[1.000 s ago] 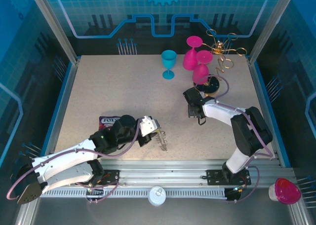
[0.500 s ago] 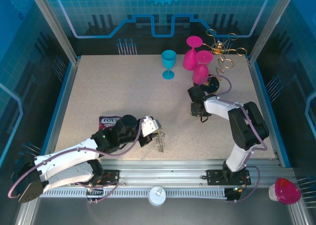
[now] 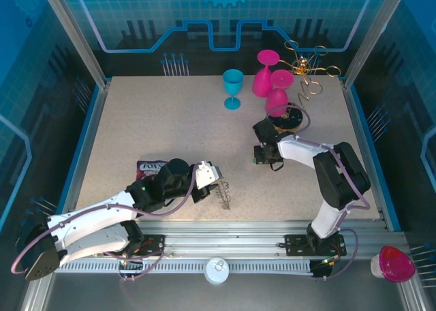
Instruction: Put the keys on the keyring
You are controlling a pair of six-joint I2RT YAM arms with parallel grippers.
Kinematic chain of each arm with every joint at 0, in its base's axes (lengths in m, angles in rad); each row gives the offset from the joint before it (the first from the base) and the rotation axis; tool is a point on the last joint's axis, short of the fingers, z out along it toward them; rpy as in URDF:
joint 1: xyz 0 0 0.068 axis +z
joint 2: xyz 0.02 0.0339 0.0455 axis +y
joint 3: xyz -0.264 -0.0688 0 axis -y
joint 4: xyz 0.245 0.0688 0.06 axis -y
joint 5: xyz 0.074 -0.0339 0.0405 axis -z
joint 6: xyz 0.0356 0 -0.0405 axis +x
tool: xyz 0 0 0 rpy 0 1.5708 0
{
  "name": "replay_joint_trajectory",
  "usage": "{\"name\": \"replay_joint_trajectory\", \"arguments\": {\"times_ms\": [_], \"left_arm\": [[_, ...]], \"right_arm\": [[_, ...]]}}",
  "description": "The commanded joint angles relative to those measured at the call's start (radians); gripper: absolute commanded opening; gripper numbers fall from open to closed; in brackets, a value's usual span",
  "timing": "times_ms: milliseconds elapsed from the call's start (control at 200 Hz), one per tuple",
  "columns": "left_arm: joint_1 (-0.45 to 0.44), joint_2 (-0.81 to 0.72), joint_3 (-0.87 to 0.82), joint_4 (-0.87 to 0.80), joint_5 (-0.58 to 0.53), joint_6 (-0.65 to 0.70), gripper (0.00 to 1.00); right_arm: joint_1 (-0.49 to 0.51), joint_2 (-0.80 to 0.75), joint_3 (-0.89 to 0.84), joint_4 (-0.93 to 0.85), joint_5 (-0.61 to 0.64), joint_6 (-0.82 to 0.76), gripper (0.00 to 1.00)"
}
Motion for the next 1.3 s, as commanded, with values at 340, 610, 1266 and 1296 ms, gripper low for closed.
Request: {"name": "replay_joint_trajectory", "arguments": {"times_ms": [340,610,1266,1296], "left_arm": [[0.004,0.010,0.019,0.084,0.007,0.012,0.00],[0.005,0.007,0.020,0.075,0.005,0.019,0.00],[0.004,0.014,0.023,0.070,0.000,0.024,0.00],[0.005,0.014,0.024,0.069,0.000,0.024,0.00]], "right_arm": [[0.038,0.017,0.082,-0.090,0.006,-0.067,0.39],[0.039,0.075,0.093,-0.101,0.031,-0.048,0.36],[0.048,0.028,0.087,-0.117,0.104,-0.087,0.00],[0.049,0.022,0.083,-0.114,0.100,-0.090,0.00]]}}
